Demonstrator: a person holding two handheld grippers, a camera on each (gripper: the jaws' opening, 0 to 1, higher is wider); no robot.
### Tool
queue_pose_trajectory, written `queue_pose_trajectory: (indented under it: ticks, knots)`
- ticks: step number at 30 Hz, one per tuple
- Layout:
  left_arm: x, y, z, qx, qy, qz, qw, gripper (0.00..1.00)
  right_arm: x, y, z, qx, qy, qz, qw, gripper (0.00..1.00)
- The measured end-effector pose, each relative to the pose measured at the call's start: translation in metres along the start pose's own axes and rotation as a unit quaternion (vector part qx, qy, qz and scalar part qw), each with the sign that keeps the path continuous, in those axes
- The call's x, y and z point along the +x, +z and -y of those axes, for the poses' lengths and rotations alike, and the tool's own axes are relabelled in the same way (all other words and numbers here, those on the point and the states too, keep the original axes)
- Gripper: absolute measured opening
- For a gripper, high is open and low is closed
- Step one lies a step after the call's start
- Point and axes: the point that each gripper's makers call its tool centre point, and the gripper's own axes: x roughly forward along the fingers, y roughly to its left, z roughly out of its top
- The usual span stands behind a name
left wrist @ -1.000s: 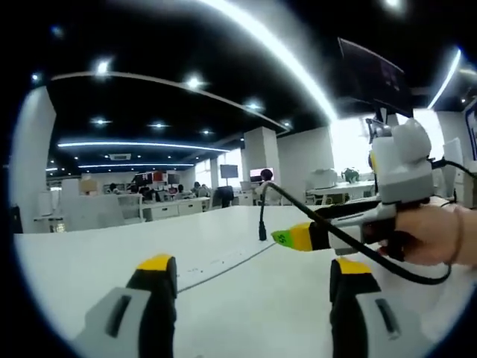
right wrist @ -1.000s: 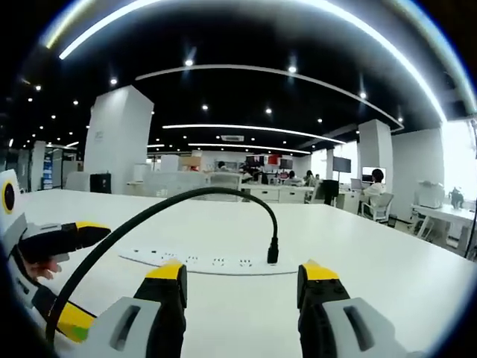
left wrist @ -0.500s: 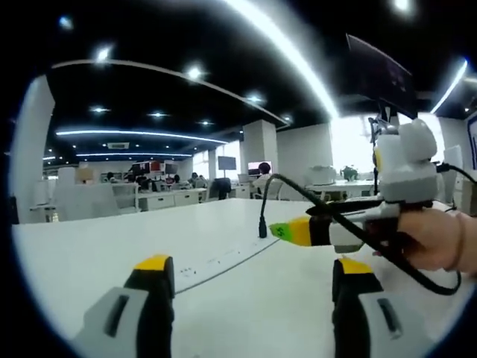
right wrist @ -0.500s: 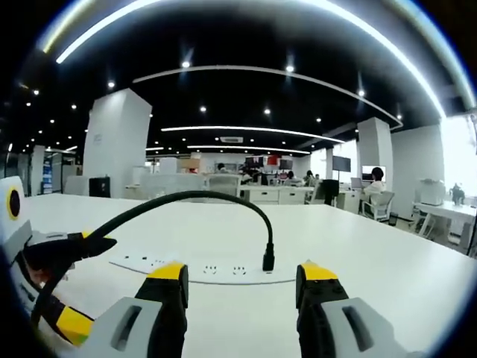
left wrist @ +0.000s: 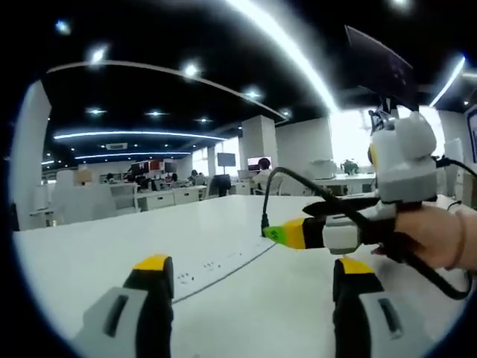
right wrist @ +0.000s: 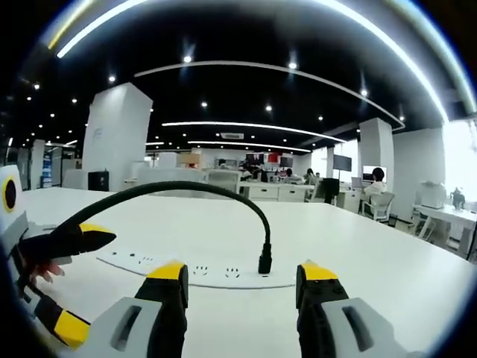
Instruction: Locate the USB plug end of the data cable currently connected to the USB port on the desk. Grip the plug, withdraw it from the port, and place it onto the desktop.
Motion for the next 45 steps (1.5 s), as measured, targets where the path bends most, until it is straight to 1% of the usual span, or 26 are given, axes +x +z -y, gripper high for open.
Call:
queue_pose_trajectory:
  ticks: [1, 4, 5, 7, 8, 10, 12, 14, 16, 19, 21, 24, 25, 26, 28, 30, 33, 34, 36, 39, 41, 42, 43, 45]
  knots:
    - [0.000, 0.002, -0.001, -0.004, 0.001, 0.005, 1.0000, 0.88, 0.002, 0.000, 0.000, -0.002, 0.000, -0.001, 1.0000, 0.59]
    - [0.001, 0.003, 0.001, -0.025, -0.011, 0.010, 0.9996, 0.88, 0.009, 0.000, 0.000, -0.041, 0.007, -0.011, 0.9990, 0.59]
    - [0.002, 0.004, 0.001, -0.025, -0.013, 0.011, 0.9995, 0.88, 0.010, 0.000, 0.000, -0.053, 0.009, -0.013, 0.9985, 0.59]
    - [0.003, 0.004, 0.002, -0.025, -0.017, 0.011, 0.9995, 0.88, 0.013, 0.006, 0.001, -0.084, 0.004, -0.002, 0.9965, 0.59]
    - [0.005, 0.003, 0.002, -0.028, -0.018, 0.010, 0.9994, 0.88, 0.014, 0.007, 0.001, -0.089, 0.003, 0.003, 0.9960, 0.59]
    - [0.007, 0.004, 0.001, -0.029, -0.018, 0.013, 0.9993, 0.88, 0.014, 0.006, 0.000, -0.085, 0.006, 0.004, 0.9964, 0.59]
    - [0.011, 0.004, 0.001, -0.028, -0.018, 0.011, 0.9994, 0.88, 0.021, 0.004, 0.000, -0.047, 0.011, 0.007, 0.9988, 0.59]
    - [0.013, 0.004, 0.001, -0.034, -0.014, 0.014, 0.9992, 0.88, 0.028, 0.001, 0.002, -0.035, 0.017, 0.000, 0.9992, 0.59]
    - [0.015, 0.006, 0.003, -0.037, -0.017, 0.018, 0.9990, 0.88, 0.034, 0.000, 0.004, -0.032, 0.016, -0.004, 0.9993, 0.59]
    - [0.018, 0.004, 0.003, -0.019, -0.019, 0.013, 0.9996, 0.88, 0.038, -0.001, 0.007, -0.043, 0.015, -0.006, 0.9990, 0.59]
    - [0.018, 0.003, 0.003, -0.016, -0.019, 0.012, 0.9996, 0.88, 0.039, -0.002, 0.008, -0.044, 0.014, -0.006, 0.9989, 0.59]
    - [0.018, 0.006, -0.004, -0.026, -0.014, 0.020, 0.9994, 0.88, 0.045, -0.004, 0.008, -0.024, 0.024, -0.002, 0.9994, 0.59]
    - [0.017, 0.006, -0.005, -0.030, -0.011, 0.020, 0.9993, 0.88, 0.047, -0.004, 0.006, -0.011, 0.030, 0.001, 0.9995, 0.59]
    - [0.017, 0.005, -0.005, -0.032, -0.008, 0.019, 0.9993, 0.88, 0.049, -0.004, 0.006, -0.007, 0.036, 0.006, 0.9993, 0.59]
    - [0.016, 0.005, -0.007, -0.032, -0.003, 0.017, 0.9993, 0.88, 0.053, -0.005, 0.007, -0.008, 0.036, 0.005, 0.9993, 0.59]
    - [0.015, 0.004, -0.011, -0.035, 0.004, 0.017, 0.9992, 0.88, 0.056, -0.007, 0.006, -0.028, 0.038, -0.007, 0.9989, 0.58]
    - [0.015, 0.004, -0.012, -0.036, 0.008, 0.018, 0.9991, 0.87, 0.057, -0.007, 0.003, -0.036, 0.039, -0.003, 0.9986, 0.55]
    - [0.015, 0.004, -0.010, -0.031, 0.006, 0.016, 0.9994, 0.87, 0.057, -0.007, 0.003, -0.045, 0.037, 0.000, 0.9983, 0.54]
    - [0.015, 0.003, -0.008, -0.027, 0.004, 0.014, 0.9995, 0.87, 0.060, -0.007, 0.006, -0.052, 0.032, -0.001, 0.9981, 0.52]
    - [0.015, 0.004, -0.009, -0.028, 0.005, 0.014, 0.9995, 0.87, 0.062, -0.010, 0.012, -0.056, 0.026, -0.014, 0.9980, 0.49]
    - [0.015, 0.004, -0.010, -0.031, 0.007, 0.015, 0.9994, 0.87, 0.063, -0.014, 0.019, -0.057, 0.016, -0.017, 0.9981, 0.42]
    - [0.015, 0.004, -0.011, -0.032, 0.008, 0.016, 0.9993, 0.87, 0.062, -0.017, 0.022, -0.045, 0.006, -0.023, 0.9987, 0.38]
    - [0.015, 0.004, -0.011, -0.033, 0.009, 0.015, 0.9993, 0.87, 0.062, -0.015, 0.022, -0.051, 0.003, -0.019, 0.9985, 0.35]
    - [0.015, 0.004, -0.011, -0.032, 0.009, 0.014, 0.9993, 0.87, 0.064, -0.013, 0.022, -0.051, -0.002, -0.012, 0.9986, 0.36]
